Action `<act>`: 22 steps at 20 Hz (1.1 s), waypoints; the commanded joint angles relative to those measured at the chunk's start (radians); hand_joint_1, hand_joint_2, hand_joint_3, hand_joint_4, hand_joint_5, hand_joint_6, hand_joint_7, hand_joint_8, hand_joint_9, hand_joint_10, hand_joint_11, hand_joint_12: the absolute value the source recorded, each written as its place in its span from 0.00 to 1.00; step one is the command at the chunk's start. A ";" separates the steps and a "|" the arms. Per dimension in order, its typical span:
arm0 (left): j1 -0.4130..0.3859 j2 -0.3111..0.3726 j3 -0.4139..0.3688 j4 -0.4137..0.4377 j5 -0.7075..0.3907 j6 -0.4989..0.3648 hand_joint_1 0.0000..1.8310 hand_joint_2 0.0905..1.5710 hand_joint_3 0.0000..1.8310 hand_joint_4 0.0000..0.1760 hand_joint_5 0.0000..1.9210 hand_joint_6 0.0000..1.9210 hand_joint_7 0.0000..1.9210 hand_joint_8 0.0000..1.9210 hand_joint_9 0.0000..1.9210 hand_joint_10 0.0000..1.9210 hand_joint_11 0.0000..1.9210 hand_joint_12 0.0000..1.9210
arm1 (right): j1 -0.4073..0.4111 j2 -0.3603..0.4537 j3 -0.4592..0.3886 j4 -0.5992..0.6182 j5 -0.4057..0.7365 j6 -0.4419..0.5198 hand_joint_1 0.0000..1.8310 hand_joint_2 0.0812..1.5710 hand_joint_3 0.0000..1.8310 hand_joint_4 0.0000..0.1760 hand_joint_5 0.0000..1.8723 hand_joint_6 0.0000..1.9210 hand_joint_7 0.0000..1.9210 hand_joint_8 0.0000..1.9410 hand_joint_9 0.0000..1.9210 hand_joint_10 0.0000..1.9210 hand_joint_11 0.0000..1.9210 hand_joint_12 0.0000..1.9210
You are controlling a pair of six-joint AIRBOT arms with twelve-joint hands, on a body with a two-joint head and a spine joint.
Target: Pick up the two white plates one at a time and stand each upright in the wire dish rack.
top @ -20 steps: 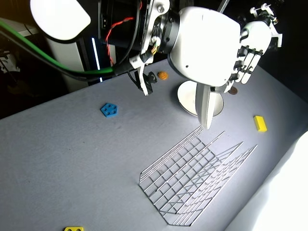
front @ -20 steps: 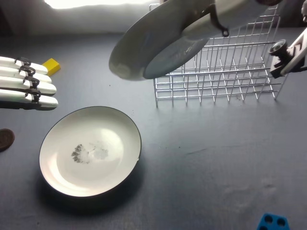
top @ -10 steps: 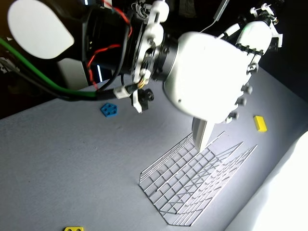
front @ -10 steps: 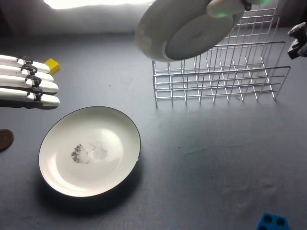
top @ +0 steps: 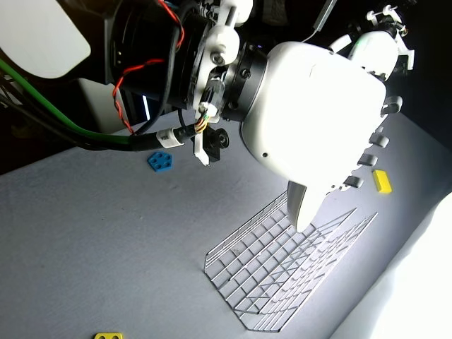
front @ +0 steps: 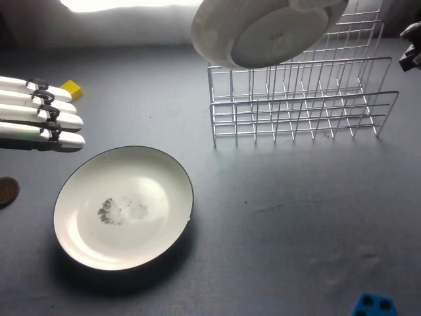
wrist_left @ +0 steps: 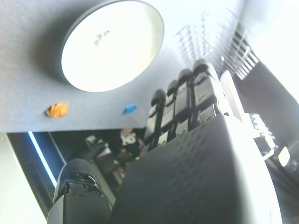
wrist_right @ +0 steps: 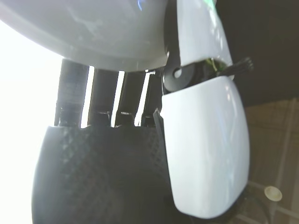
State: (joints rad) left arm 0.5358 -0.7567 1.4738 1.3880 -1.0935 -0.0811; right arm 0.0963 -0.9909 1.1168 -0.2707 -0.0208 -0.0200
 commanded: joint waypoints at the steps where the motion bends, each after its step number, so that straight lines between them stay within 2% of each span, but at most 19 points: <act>1: -0.013 0.008 0.003 -0.074 -0.041 -0.003 0.00 0.62 0.00 0.00 0.02 0.00 0.00 0.00 0.00 0.00 0.00 0.00 | 0.013 0.009 0.006 0.036 0.148 0.022 0.76 0.64 0.00 0.00 0.57 0.41 0.61 0.34 0.58 0.44 0.54 0.48; 3: -0.014 0.008 0.003 -0.074 -0.041 -0.003 0.00 0.62 0.00 0.00 0.03 0.00 0.00 0.00 0.00 0.00 0.00 0.00 | 0.004 0.011 0.009 0.130 0.159 -0.052 0.76 0.64 0.00 0.00 0.57 0.40 0.61 0.34 0.58 0.45 0.54 0.48; 4: -0.014 0.007 0.003 -0.074 -0.041 -0.003 0.00 0.62 0.00 0.00 0.03 0.00 0.00 0.00 0.00 0.00 0.00 0.00 | 0.000 0.011 0.015 0.142 0.165 -0.058 0.76 0.64 0.00 0.00 0.57 0.41 0.61 0.34 0.58 0.45 0.54 0.48; 8: -0.017 0.006 0.003 -0.070 -0.041 -0.003 0.00 0.62 0.00 0.00 0.02 0.00 0.00 0.00 0.00 0.00 0.00 0.00 | -0.010 0.017 0.028 0.151 0.159 -0.058 0.76 0.65 0.00 0.00 0.55 0.44 0.60 0.35 0.57 0.46 0.53 0.49; 11: -0.018 0.006 0.003 -0.069 -0.041 -0.003 0.00 0.62 0.00 0.00 0.02 0.00 0.00 0.00 0.00 0.00 0.00 0.00 | -0.031 0.027 0.039 0.166 0.182 -0.058 0.76 0.64 0.00 0.00 0.57 0.41 0.61 0.33 0.58 0.45 0.53 0.49; 13: -0.018 0.006 0.003 -0.069 -0.041 -0.003 0.00 0.62 0.00 0.00 0.02 0.00 0.00 0.00 0.00 0.00 0.00 0.00 | -0.037 0.031 0.047 0.167 0.189 -0.058 0.76 0.64 0.00 0.00 0.56 0.42 0.61 0.33 0.57 0.45 0.53 0.48; 22: -0.018 0.004 0.003 -0.069 -0.041 -0.002 0.00 0.62 0.00 0.00 0.03 0.00 0.00 0.00 0.00 0.00 0.00 0.00 | -0.048 0.026 0.092 0.168 0.160 -0.026 0.76 0.64 0.00 0.00 0.57 0.41 0.63 0.30 0.58 0.44 0.54 0.47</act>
State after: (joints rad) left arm 0.5293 -0.7567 1.4738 1.3952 -1.0931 -0.0811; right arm 0.0380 -0.9707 1.2037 -0.1242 0.0097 -0.0711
